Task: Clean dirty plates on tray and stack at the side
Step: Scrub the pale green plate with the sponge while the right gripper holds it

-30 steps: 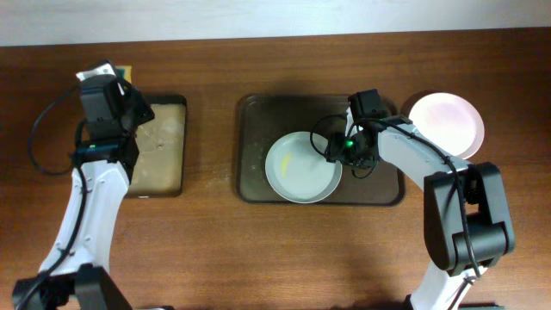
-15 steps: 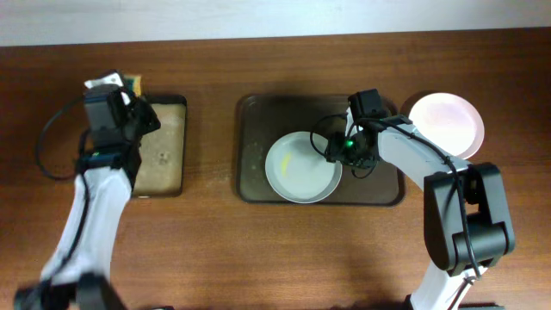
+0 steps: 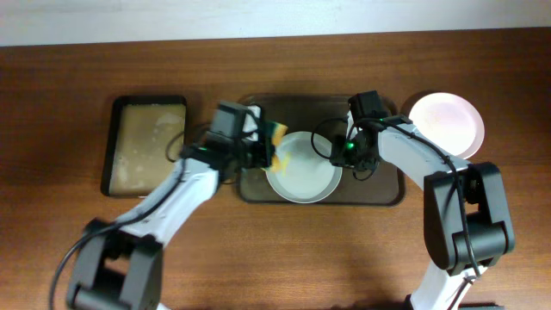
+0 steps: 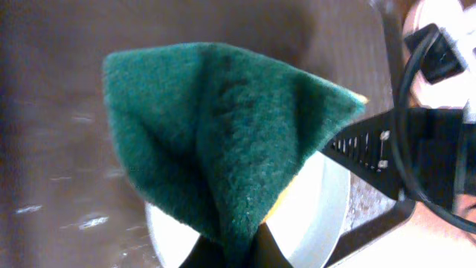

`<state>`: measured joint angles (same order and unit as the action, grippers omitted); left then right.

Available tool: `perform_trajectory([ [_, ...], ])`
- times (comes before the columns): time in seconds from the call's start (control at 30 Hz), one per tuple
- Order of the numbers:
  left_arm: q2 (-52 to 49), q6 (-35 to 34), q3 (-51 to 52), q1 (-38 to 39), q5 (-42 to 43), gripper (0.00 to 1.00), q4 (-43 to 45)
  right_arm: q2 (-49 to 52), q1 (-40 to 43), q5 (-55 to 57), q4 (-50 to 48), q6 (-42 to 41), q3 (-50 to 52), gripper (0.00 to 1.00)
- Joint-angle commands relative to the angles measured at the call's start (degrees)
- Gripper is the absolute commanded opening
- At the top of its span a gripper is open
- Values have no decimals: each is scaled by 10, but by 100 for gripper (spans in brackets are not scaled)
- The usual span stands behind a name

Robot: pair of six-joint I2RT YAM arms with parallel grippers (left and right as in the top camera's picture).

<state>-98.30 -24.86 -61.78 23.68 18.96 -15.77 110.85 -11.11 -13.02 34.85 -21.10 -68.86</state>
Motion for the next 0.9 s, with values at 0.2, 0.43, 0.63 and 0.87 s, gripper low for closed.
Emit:
perform_trajectory([
  [0.2,-49,-89,-1,39,7,0,55,25,3,12,51,-4,14,7],
  [0.43,-87,-182,-1,85,-18,0,130,25,3,12,52,-4,14,4],
  [0.63,-133,-208,-1,126,-91,0,162,25,3,13,50,-4,14,4],
  [0.87,-154,-181,-2,125,-93,66,183,25,3,17,48,-4,14,5],
])
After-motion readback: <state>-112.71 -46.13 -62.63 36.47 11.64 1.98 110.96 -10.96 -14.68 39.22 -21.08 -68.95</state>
